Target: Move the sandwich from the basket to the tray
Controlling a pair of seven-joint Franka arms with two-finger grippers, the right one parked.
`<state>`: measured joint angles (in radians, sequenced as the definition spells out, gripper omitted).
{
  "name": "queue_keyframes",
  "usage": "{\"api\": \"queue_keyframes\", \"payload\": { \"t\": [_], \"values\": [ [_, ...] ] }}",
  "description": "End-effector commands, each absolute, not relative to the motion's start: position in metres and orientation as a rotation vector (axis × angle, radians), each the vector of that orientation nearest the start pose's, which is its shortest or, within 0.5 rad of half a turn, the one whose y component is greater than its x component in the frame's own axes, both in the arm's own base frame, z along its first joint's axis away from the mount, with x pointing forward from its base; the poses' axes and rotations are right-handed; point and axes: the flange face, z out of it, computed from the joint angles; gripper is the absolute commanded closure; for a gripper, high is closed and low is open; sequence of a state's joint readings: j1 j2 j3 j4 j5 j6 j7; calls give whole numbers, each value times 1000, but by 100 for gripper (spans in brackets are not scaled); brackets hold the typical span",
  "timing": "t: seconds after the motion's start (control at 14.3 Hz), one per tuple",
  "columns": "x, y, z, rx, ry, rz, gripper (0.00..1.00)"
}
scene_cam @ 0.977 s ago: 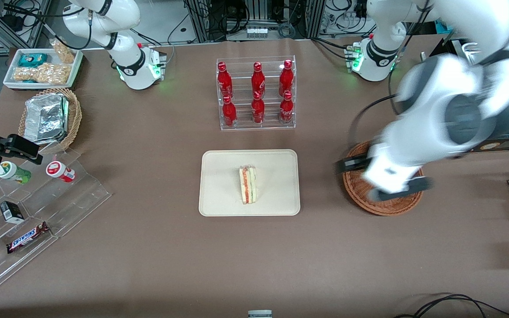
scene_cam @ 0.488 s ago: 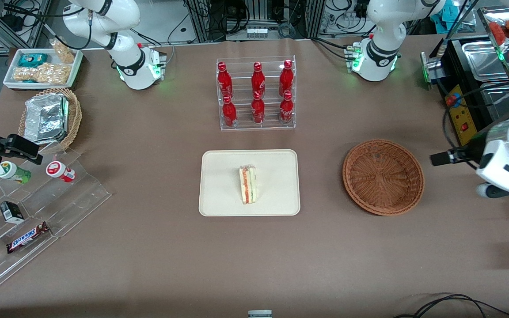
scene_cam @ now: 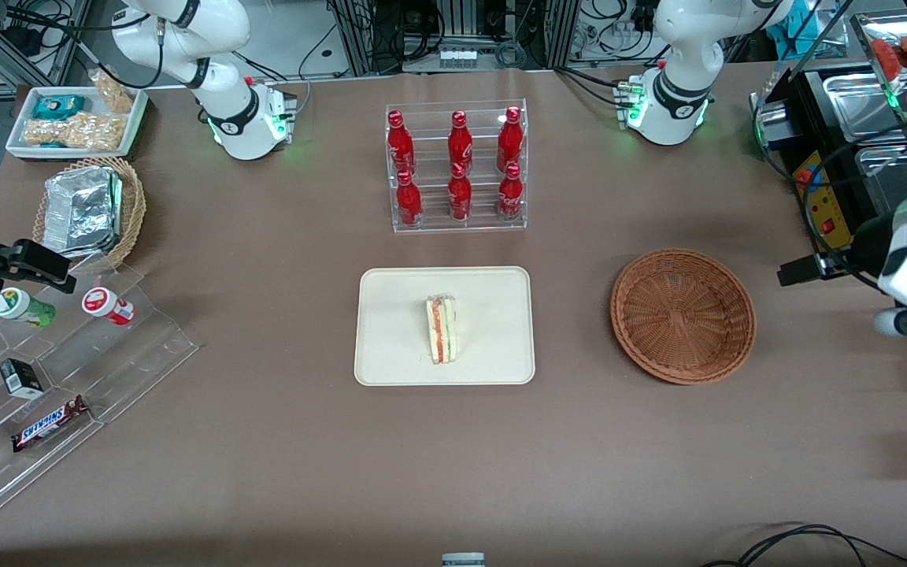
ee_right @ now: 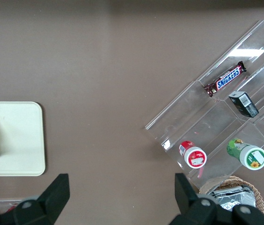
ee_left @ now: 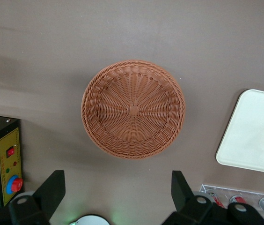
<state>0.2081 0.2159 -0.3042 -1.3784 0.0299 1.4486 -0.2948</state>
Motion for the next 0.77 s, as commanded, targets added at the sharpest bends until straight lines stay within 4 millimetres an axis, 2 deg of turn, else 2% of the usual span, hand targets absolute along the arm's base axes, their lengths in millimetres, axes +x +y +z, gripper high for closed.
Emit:
{"api": "queue_keyframes", "payload": {
  "t": [0.0, 0.14, 0.21, 0.28, 0.42, 0.7],
  "values": [
    [531, -42, 587, -3085, -307, 35, 0],
    [512, -53, 603, -3055, -294, 112, 0],
    [509, -52, 622, -3046, -293, 171, 0],
    [509, -49, 628, -3043, -280, 258, 0],
    [510, -54, 635, -3032, -256, 264, 0],
    [507, -42, 641, -3052, -283, 248, 0]
  ]
}}
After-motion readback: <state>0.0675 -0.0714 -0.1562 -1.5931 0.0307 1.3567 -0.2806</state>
